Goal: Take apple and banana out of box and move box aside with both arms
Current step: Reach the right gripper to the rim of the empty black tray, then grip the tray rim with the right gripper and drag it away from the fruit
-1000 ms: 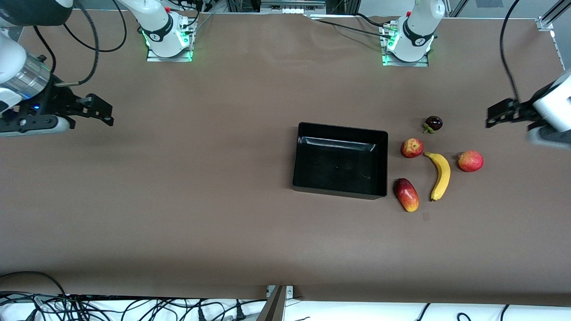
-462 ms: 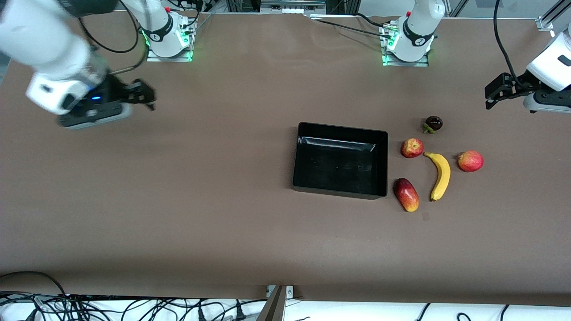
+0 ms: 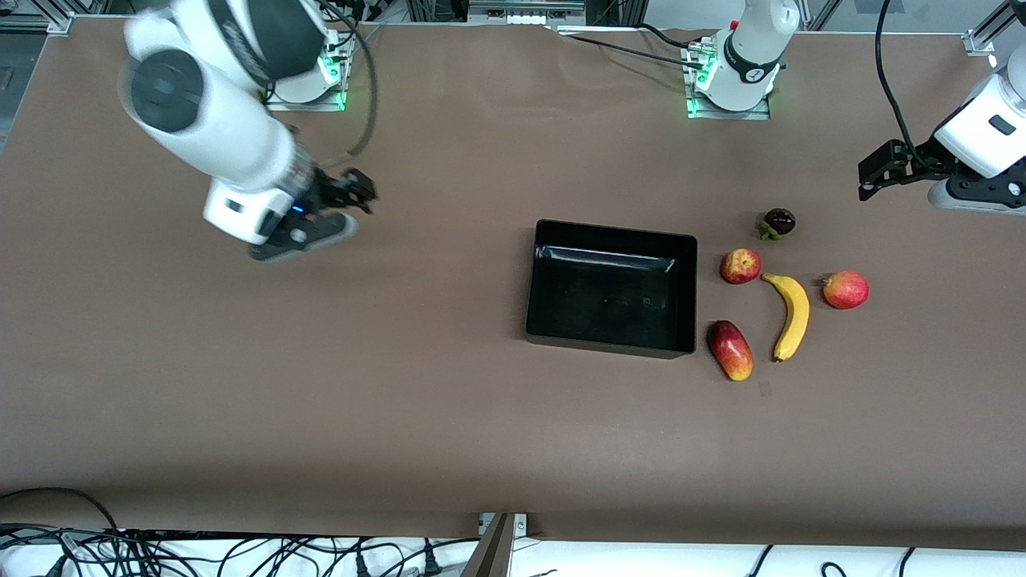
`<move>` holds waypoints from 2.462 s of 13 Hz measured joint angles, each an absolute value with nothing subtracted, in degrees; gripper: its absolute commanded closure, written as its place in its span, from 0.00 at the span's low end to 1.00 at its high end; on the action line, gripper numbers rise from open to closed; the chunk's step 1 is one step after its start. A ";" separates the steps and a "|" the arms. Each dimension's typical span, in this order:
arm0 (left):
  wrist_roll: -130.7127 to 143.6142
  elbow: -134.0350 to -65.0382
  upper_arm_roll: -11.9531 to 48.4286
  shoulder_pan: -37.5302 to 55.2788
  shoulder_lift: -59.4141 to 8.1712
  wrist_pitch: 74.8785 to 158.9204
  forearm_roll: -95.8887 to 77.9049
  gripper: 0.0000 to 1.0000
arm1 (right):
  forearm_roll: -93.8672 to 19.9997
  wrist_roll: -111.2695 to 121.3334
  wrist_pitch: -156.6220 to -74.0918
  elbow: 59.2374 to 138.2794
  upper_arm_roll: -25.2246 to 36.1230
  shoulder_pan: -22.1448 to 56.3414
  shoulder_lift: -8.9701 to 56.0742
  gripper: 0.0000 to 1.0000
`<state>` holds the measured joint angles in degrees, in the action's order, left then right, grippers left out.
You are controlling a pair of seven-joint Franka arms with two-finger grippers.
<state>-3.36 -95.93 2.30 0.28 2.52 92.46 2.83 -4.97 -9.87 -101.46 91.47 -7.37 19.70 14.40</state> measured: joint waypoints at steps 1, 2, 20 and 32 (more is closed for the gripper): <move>-3.32 -95.95 2.30 0.28 2.50 92.28 2.83 0.00 | -5.01 -13.69 -104.34 91.45 -7.43 21.66 16.61 0.00; -3.25 -95.96 2.30 0.28 2.50 92.14 2.83 0.00 | -5.03 -18.16 -107.37 91.41 -7.47 23.79 18.84 0.00; -2.75 -96.00 2.27 0.26 2.42 91.18 2.83 0.00 | -4.21 -52.34 -131.62 80.24 -6.44 42.06 46.31 1.00; -2.74 -96.01 2.30 0.29 2.28 91.19 2.83 0.00 | -3.78 -30.84 -111.12 77.42 -4.83 26.69 36.33 1.00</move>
